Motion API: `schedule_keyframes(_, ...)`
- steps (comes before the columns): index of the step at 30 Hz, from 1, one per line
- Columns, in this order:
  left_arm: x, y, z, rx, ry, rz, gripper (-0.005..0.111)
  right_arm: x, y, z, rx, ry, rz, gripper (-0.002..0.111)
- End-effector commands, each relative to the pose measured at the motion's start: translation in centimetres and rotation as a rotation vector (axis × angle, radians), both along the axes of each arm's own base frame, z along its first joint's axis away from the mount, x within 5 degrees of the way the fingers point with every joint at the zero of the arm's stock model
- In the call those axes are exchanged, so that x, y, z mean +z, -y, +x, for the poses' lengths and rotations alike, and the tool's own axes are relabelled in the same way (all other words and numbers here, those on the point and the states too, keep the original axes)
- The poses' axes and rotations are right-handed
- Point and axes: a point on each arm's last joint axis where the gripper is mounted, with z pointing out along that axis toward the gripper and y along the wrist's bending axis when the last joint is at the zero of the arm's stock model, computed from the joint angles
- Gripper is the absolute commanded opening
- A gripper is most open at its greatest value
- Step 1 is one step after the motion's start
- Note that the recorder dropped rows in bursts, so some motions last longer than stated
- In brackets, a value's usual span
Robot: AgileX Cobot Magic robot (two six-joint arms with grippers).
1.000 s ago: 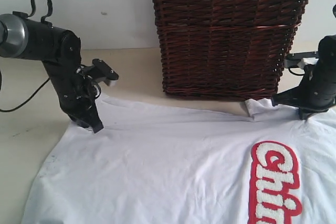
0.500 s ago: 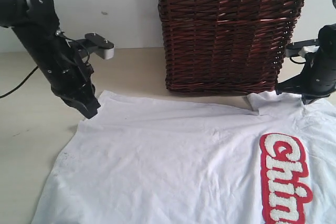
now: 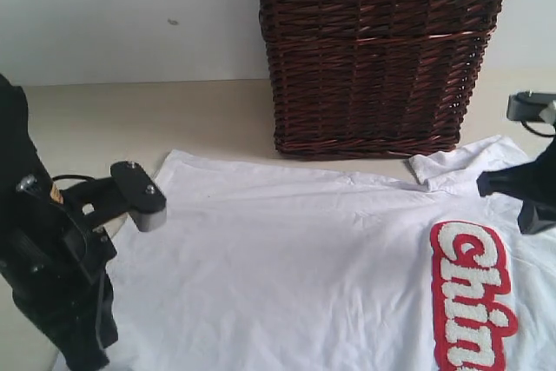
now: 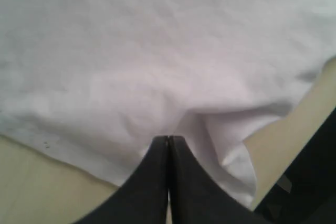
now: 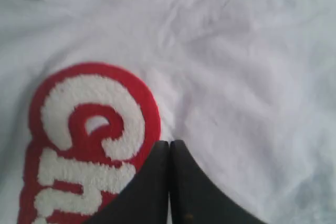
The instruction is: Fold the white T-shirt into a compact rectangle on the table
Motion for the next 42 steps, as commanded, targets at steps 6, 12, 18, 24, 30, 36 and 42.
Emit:
schedule_keyframes(6, -0.5, 1.6, -2.3, -0.057, 0.024, -0.006, 0.0, -3.8, 0.3, 0.3, -0.057, 0.059, -0.014, 0.0)
schedule_keyframes(12, -0.6, 2.2, -3.0, -0.169, 0.021, -0.013, 0.0, -7.9, 1.3, 2.3, -0.066, 0.013, -0.104, 0.0)
schedule_keyframes(18, -0.8, 3.5, -5.1, -0.296, -0.016, 0.016, 0.0, -9.7, 2.0, 5.0, -0.056, -0.023, -0.182, 0.0)
schedule_keyframes(24, -2.9, 4.0, -6.0, -0.364, 0.005, 0.018, 0.009, -9.5, 2.1, 6.1, -0.061, -0.008, -0.184, 0.0)
schedule_keyframes(30, -4.0, 4.3, -6.7, -0.375, -0.08, -0.008, 0.036, -8.1, 1.9, 6.2, -0.054, 0.02, -0.179, 0.0)
schedule_keyframes(36, -6.0, 4.4, -7.4, -0.426, -0.047, 0.018, 0.047, -7.0, 1.6, 6.0, -0.038, 0.01, -0.147, 0.0)
schedule_keyframes(42, -6.2, 4.7, -7.2, -0.38, 0.0, -0.003, 0.05, -6.7, 1.5, 5.8, -0.041, -0.001, -0.139, 0.0)
